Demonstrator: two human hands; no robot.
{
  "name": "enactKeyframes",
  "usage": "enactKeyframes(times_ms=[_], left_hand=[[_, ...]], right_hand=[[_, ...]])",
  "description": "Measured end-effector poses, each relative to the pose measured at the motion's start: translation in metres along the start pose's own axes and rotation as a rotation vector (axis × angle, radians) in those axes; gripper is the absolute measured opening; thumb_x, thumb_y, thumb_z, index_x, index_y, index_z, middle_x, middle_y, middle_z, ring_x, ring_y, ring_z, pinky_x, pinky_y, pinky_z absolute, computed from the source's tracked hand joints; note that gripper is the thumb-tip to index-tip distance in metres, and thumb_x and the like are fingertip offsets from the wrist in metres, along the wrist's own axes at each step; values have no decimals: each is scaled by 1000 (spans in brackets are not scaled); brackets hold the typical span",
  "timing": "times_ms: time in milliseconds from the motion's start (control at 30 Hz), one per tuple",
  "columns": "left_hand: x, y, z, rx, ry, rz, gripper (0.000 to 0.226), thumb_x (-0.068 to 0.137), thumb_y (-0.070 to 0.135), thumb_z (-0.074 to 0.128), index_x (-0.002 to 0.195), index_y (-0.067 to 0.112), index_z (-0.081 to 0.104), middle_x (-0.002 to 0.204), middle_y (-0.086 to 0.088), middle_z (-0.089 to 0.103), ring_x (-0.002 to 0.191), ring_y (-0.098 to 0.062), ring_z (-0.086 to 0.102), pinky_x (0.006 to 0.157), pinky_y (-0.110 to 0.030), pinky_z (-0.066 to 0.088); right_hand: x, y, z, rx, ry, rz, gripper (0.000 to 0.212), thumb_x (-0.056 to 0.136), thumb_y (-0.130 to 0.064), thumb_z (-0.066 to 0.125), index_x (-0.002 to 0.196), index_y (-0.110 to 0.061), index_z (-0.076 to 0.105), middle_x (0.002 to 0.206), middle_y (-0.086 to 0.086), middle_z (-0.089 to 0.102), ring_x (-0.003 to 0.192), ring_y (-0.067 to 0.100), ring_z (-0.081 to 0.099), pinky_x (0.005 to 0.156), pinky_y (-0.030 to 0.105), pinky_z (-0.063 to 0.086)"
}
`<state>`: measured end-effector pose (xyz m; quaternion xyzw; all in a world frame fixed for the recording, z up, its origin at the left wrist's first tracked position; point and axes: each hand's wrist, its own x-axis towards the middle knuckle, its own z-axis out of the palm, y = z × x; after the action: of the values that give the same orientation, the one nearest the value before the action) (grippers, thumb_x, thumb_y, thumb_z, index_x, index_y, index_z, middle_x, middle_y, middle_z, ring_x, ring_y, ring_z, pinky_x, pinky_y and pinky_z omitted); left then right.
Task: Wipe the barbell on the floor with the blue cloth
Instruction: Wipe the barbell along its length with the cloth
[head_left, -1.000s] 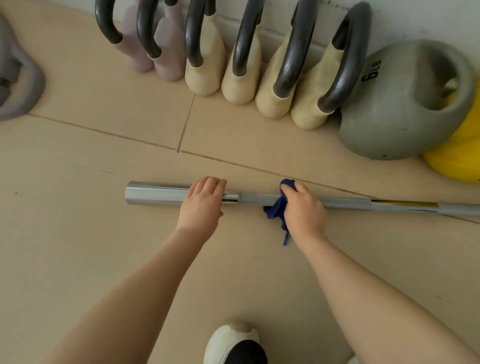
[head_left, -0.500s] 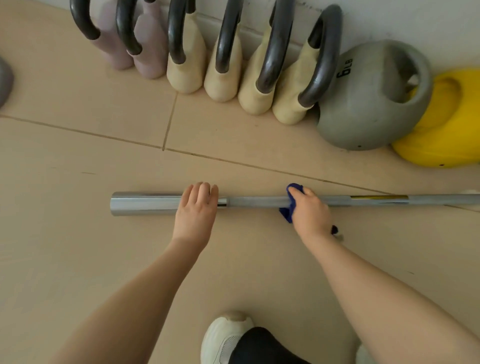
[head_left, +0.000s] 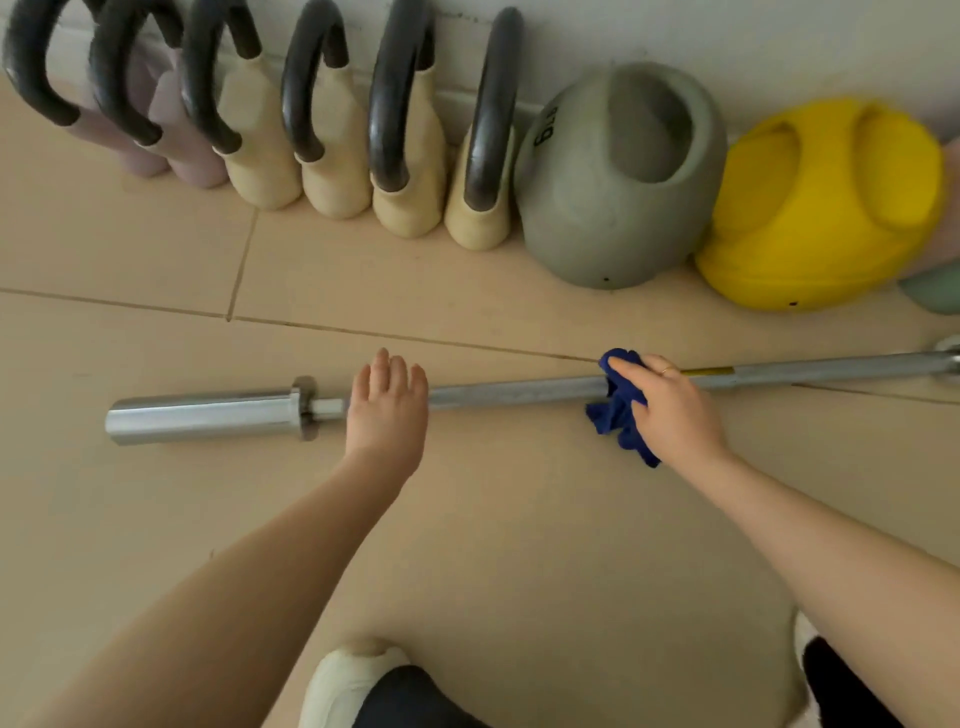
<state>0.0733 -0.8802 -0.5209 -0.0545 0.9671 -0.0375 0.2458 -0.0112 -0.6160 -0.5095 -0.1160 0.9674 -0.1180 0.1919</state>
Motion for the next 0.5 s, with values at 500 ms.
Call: enactKeyframes(times_ms=[500], left_hand=[[88, 265, -81, -110, 27, 257, 30, 94, 11, 50, 123, 16, 50, 118, -8, 53, 108, -28, 51, 85, -34, 41]], right_hand=[[28, 172, -69, -173, -95, 41, 44, 91, -16, 48, 134, -24, 42, 145, 6, 35, 105, 36, 57, 79, 42, 50]])
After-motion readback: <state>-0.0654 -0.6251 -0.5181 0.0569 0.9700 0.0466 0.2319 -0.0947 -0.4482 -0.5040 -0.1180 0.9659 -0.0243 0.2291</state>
